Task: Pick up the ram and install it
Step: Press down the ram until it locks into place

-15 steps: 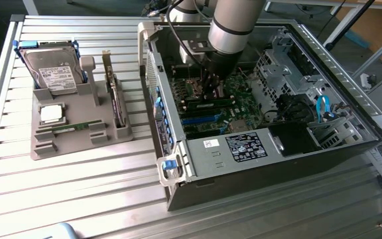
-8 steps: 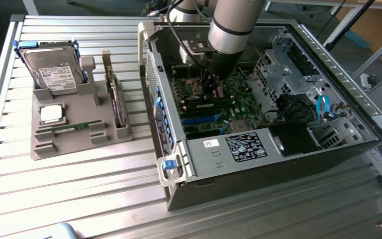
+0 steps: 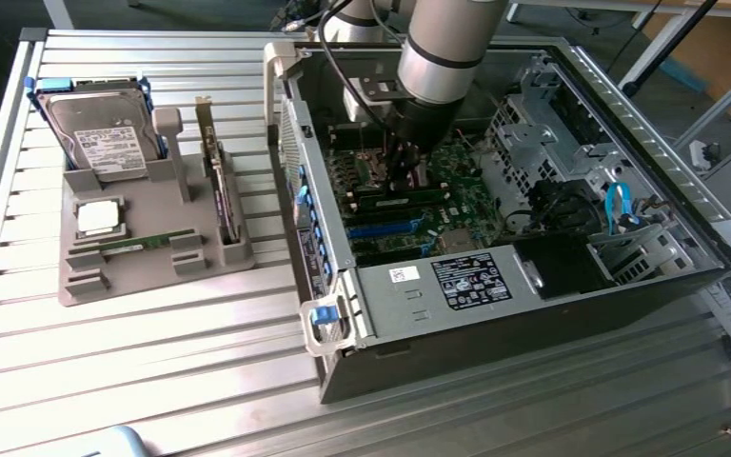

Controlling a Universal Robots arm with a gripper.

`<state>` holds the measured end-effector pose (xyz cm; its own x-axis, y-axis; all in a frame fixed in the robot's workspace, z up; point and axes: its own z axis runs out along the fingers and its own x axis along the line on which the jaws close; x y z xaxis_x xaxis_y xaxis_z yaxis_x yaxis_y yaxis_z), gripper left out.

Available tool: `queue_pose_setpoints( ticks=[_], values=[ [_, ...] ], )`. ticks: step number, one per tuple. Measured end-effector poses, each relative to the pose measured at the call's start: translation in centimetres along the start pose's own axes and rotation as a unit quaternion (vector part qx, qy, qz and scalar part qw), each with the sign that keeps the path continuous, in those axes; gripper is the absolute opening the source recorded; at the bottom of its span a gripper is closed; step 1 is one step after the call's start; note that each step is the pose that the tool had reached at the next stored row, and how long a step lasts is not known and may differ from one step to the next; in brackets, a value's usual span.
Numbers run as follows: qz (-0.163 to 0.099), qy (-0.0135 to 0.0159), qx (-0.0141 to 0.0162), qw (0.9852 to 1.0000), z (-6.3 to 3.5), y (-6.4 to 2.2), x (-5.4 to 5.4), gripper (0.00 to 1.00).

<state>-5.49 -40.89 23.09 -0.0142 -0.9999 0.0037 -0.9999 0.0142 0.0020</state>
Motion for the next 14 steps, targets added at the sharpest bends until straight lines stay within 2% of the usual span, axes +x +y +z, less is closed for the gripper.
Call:
queue_pose_setpoints(
  ticks=[14],
  values=[
    [0.0,0.0,0.0,1.0,0.11,0.0,0.0,0.1]
  ],
)
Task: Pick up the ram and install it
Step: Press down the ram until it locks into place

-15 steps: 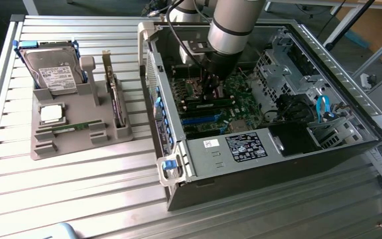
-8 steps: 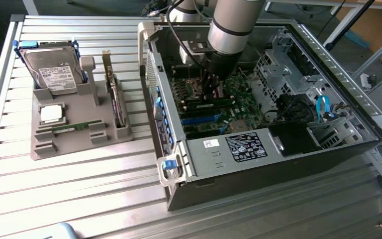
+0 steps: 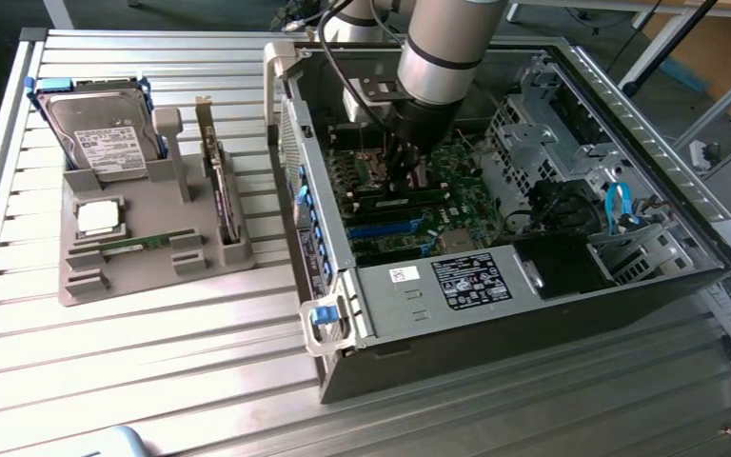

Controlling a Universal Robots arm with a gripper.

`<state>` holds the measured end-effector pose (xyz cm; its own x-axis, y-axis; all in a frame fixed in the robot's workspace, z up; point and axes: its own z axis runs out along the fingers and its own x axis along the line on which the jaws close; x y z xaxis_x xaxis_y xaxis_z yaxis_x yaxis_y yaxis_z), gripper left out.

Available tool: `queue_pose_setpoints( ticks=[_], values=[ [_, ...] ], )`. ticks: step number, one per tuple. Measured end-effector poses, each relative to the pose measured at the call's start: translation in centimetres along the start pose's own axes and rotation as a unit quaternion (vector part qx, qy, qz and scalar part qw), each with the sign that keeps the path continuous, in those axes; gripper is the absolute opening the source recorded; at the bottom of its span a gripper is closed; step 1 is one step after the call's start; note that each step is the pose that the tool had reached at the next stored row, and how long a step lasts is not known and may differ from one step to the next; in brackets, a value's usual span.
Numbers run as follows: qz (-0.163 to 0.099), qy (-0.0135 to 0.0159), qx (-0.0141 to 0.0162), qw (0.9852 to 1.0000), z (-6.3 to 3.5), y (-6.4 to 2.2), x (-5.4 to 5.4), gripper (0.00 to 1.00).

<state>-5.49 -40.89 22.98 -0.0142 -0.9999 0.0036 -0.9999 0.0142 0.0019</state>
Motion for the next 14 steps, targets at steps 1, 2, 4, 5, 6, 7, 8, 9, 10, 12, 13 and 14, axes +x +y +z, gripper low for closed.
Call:
queue_pose_setpoints(
  ticks=[1,2,4,5,6,7,8,9,10,12,13,14],
  values=[
    [0.0,0.0,0.0,1.0,0.01,0.0,0.0,0.1],
    [0.0,0.0,0.0,1.0,0.01,0.0,0.0,0.1],
    [0.0,0.0,0.0,1.0,0.02,0.0,0.0,0.1],
    [0.0,0.0,0.0,1.0,0.02,0.0,0.0,0.1],
    [0.0,0.0,0.0,1.0,0.03,0.0,0.0,0.1],
    [0.0,0.0,0.0,1.0,0.03,0.0,0.0,0.1],
    [0.0,0.0,0.0,1.0,0.03,0.0,0.0,0.1],
    [0.0,0.0,0.0,1.0,0.02,0.0,0.0,0.1],
    [0.0,-0.0002,0.0001,1.0,0.02,0.0,0.0,0.1],
    [0.0,-0.0003,0.0002,1.0,-0.08,0.0,-0.01,0.1],
    [0.0,-0.0005,0.0002,1.0,-0.15,0.0,-0.01,0.1],
    [0.0,-0.0006,0.0004,1.0,-0.23,-0.01,-0.02,0.1]
  ],
)
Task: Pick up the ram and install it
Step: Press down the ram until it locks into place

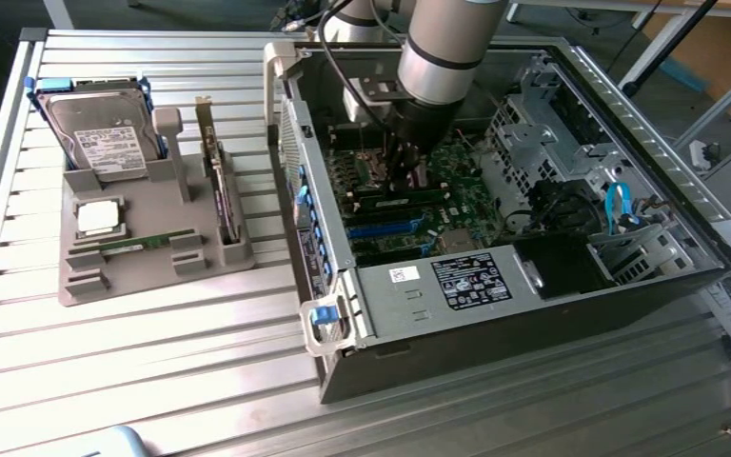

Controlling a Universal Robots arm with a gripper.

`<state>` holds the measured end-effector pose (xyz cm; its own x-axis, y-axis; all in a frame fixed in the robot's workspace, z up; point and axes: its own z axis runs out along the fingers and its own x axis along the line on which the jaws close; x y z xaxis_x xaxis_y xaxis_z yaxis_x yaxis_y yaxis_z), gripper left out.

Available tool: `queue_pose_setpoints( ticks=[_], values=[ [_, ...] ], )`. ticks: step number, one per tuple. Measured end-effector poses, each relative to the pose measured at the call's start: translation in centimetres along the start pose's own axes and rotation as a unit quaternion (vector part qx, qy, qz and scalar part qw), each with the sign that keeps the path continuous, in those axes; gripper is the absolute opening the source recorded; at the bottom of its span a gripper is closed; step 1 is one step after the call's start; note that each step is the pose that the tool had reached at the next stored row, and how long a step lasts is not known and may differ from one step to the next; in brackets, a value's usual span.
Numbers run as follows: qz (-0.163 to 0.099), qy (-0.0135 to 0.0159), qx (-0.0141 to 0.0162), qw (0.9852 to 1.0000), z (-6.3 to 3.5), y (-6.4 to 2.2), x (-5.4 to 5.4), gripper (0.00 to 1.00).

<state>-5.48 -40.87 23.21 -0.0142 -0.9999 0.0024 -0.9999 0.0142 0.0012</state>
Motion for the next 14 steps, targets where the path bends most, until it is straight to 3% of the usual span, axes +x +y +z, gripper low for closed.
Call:
queue_pose_setpoints(
  ticks=[10,14],
  values=[
    [0.0,0.0006,-0.0004,1.0,-1.52,-0.01,0.0,0.1],
    [0.0,0.0006,-0.0004,1.0,-2.68,-0.05,0.0,0.1]
  ],
)
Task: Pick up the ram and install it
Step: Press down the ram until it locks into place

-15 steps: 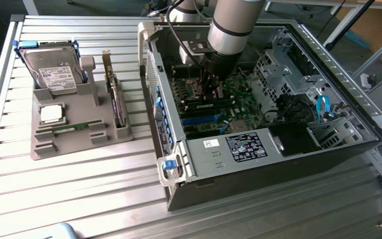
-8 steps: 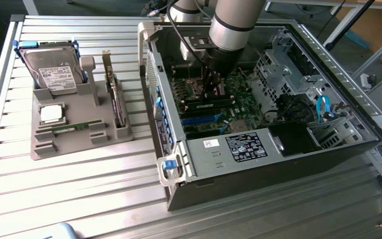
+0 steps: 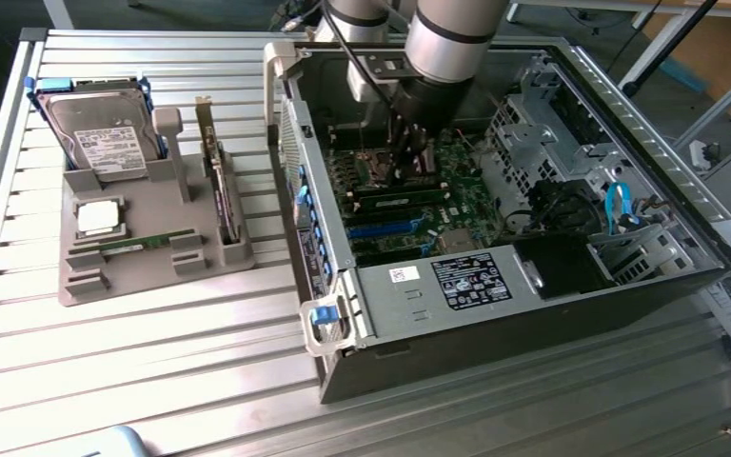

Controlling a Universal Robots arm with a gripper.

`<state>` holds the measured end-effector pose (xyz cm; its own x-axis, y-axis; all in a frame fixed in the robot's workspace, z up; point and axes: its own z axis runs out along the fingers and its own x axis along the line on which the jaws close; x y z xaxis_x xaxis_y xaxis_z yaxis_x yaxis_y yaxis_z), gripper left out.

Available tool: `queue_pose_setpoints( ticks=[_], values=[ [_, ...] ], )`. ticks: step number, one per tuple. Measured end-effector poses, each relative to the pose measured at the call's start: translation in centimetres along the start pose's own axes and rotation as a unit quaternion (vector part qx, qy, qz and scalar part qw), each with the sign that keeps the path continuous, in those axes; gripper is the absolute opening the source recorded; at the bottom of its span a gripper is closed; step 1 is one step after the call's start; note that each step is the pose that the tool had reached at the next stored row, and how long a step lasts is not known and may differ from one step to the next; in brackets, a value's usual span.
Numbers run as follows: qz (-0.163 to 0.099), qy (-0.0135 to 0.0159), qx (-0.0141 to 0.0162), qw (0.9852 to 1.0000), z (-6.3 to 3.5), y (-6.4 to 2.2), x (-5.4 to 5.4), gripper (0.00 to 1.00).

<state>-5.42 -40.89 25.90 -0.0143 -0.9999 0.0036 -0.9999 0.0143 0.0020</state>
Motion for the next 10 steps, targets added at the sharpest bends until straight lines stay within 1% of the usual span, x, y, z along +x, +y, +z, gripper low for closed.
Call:
queue_pose_setpoints(
  ticks=[10],
  values=[
    [0.0,0.0,-0.0002,1.0,-2.14,-0.08,0.0,0.1]
  ],
)
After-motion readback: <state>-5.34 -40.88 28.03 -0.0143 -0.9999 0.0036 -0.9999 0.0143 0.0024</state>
